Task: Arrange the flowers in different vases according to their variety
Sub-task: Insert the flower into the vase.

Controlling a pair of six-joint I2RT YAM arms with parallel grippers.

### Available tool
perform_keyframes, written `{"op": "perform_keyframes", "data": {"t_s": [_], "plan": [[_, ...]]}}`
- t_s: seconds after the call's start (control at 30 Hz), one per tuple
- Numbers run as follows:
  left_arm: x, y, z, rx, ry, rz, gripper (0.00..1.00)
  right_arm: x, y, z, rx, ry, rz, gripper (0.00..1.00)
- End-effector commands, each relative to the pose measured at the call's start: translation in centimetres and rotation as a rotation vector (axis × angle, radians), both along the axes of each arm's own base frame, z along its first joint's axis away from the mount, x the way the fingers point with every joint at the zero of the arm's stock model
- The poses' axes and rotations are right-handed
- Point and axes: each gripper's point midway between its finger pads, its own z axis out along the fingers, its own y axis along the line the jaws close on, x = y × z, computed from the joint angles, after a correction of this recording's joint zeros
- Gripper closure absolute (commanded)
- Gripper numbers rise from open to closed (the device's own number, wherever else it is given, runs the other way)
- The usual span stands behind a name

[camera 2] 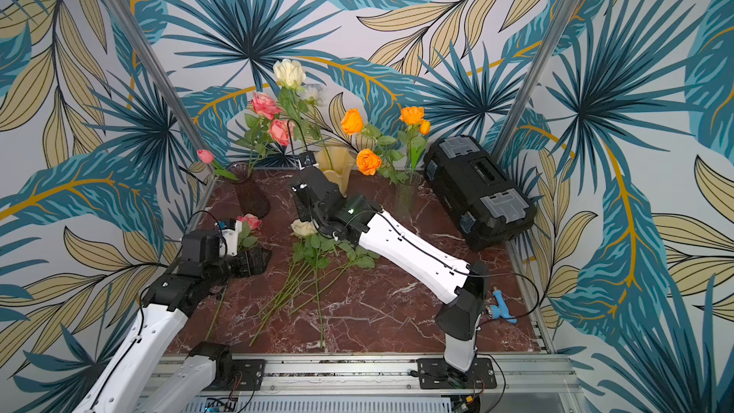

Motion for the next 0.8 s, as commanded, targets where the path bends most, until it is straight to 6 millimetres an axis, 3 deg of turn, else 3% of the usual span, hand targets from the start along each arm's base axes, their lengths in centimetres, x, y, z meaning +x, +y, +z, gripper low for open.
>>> {"op": "perform_keyframes", "data": {"t_s": [0.0,0.2,0.3,0.43,0.53,0.77], "plan": [[-0.3,0.3,-0.7,0.006,0.007,0.008,0.00,3.1,-1.4,2.6,-0.031,-0.109,-0.063,1.00],[-0.5,0.0,-0.6,-0.002,0.002,-0.007,0.00,7.6,-1.7,8.3,0.046,-0.320,-0.096,1.00],[-0.5,-0.2,-0.4,-0.013,-0.009,-0.015,0.00,9.9,-1.8,9.9,0.092,-0.396,-0.093,1.00],[-0.5,-0.4,-0.3,-0.018,-0.013,-0.025,0.00,13.3,-1.7,10.6,0.146,-0.472,-0.119,1.00],[-0.6,-0.4,-0.5,-0.015,-0.008,-0.022,0.00,15.8,-1.9,9.9,0.174,-0.503,-0.149,1.00],[-0.7,-0.3,-0.6,-0.002,-0.002,-0.017,0.00,19.6,-2.6,8.6,0.218,-0.554,-0.193,1.00]]}}
